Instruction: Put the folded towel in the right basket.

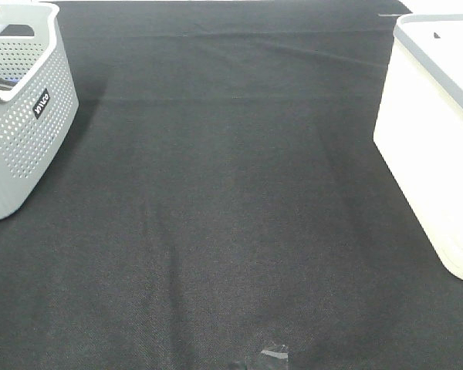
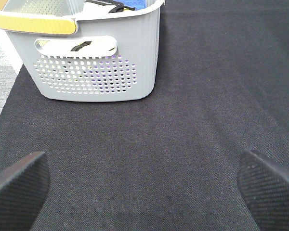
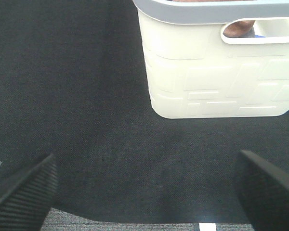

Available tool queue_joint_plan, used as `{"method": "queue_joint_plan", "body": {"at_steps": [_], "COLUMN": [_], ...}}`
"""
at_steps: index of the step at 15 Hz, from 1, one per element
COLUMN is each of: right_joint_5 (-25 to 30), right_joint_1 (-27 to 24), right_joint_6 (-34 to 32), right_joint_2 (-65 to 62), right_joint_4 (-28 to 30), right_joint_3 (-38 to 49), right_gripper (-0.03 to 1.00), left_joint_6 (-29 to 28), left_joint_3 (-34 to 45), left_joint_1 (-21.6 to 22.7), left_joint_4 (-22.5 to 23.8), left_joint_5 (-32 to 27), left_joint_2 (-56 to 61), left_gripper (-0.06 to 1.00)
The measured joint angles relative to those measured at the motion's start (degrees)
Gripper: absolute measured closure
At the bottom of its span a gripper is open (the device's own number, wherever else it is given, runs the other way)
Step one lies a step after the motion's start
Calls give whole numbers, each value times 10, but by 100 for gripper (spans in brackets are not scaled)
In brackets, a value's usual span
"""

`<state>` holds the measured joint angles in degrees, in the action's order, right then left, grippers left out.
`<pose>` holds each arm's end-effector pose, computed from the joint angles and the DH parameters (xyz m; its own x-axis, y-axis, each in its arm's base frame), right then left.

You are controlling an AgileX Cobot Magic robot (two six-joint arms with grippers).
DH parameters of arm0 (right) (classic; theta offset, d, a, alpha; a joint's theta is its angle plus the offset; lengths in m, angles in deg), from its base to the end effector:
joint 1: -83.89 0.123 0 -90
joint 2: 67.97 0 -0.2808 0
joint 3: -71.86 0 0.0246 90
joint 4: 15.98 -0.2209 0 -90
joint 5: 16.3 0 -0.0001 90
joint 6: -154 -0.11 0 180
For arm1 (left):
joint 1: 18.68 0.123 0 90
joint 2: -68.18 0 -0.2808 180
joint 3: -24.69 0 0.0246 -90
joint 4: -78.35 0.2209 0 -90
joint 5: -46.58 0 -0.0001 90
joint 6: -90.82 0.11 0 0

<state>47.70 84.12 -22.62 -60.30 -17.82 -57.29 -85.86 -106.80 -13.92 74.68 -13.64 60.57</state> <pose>-0.0101 0.0031 0.2376 -0.5356 -0.0470 -0.8432 -0.0524 0.9984 -0.0224 -0.0097 -0.0069 0.2550 -0.4421 -0.0107 -0.8969 -0.0217 0.9998 -0.0012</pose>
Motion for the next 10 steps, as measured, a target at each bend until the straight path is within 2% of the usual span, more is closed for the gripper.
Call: {"method": "queue_joint_plan", "body": {"at_steps": [10], "right_joint_5": [0], "right_joint_1": [0], "right_joint_6": [-6], "right_joint_2": [0], "right_joint_4": [0], "right_joint_3": [0], "right_gripper": [2], "left_joint_6": [0], "left_joint_3": [0], "left_joint_1": [0], "left_joint_4": [0], "left_joint_5": [0], "left_joint_2": [0], "left_gripper": [-4]}}
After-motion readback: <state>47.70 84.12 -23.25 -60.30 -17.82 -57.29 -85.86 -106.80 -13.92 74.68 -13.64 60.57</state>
